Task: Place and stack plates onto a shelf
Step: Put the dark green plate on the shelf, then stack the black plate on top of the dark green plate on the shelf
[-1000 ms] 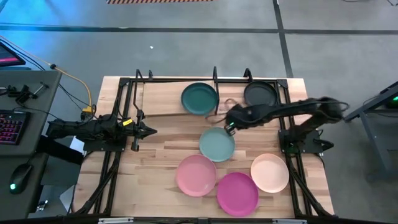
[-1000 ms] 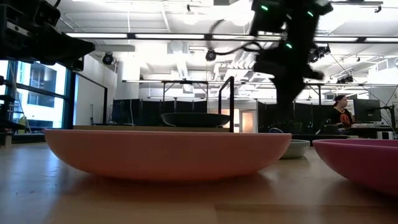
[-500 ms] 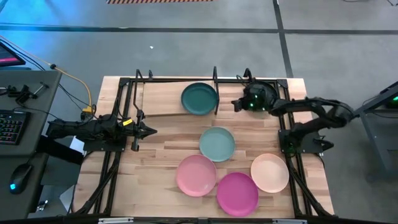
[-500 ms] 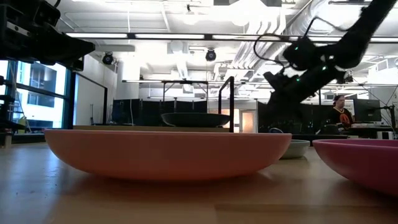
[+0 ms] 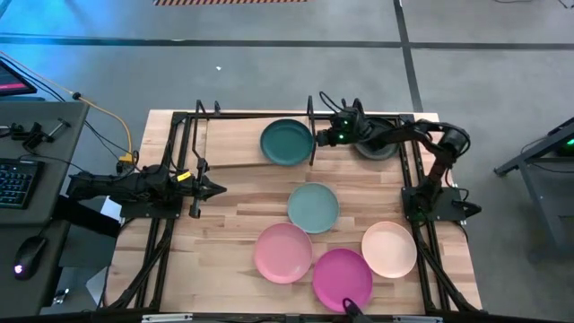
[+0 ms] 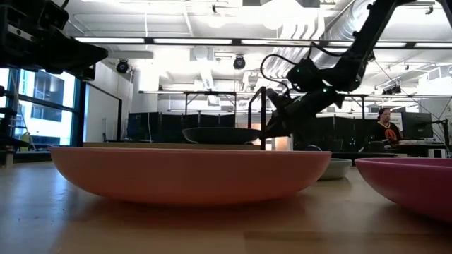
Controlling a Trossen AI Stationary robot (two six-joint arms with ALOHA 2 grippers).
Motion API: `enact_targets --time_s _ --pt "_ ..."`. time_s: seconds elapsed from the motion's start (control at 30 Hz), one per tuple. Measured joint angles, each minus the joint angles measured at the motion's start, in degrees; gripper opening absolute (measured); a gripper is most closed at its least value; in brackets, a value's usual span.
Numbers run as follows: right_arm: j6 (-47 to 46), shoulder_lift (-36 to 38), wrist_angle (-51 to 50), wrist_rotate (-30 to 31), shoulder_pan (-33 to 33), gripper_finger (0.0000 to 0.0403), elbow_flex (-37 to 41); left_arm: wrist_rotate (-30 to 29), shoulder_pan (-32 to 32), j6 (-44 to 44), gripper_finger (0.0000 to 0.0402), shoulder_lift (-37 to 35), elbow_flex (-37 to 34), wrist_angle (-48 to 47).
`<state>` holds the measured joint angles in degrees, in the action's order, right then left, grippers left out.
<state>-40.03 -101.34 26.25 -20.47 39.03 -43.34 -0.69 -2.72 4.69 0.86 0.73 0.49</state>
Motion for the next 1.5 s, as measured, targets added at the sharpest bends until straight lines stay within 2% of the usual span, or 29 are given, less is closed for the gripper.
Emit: enact_targets --time_s 0.27,0.4,0.63,0.73,0.87,0.97,1.13,1.23,1.33,1.5 --pt "0.0 -0.4 -0.7 -1.0 0.4 0.0000 -1.4 0.0 0.0 0.0 0.0001 0.0 0.0 0.0" --pt "1.7 1.1 -2.0 -0.7 2.6 0.0000 -0.9 0.0 0.0 0.0 0.0001 0.0 0.0 0.0" --pt "13.7 10.1 -23.7 1.2 6.2 0.0000 -0.7 0.0 0.0 0.0 0.0001 0.0 0.0 0.0" --pt "15.9 15.5 -27.3 1.9 4.7 0.0000 2.4 0.0 0.0 0.0 0.0001 0.0 0.0 0.0" --pt "14.4 24.2 -26.2 2.7 0.2 0.0000 11.1 0.0 0.0 0.0 0.0001 0.0 0.0 0.0" --pt "10.0 32.2 -24.4 3.5 -5.1 0.0000 18.7 0.0 0.0 0.0 0.0001 0.0 0.0 0.0" --pt "2.5 45.3 -12.3 6.3 -17.8 0.0000 26.8 0.0 0.0 0.0 0.0001 0.0 0.0 0.0" --pt "3.0 50.2 -8.1 9.9 -24.7 0.0000 26.9 0.0 0.0 0.0 0.0001 0.0 0.0 0.0" --pt "6.5 52.5 -8.2 14.3 -29.7 0.0000 24.9 0.0 0.0 0.0 0.0001 0.0 0.0 0.0" --pt "13.1 53.0 -8.4 17.5 -33.8 0.0000 22.1 0.0 0.0 0.0 0.0001 0.0 0.0 0.0"
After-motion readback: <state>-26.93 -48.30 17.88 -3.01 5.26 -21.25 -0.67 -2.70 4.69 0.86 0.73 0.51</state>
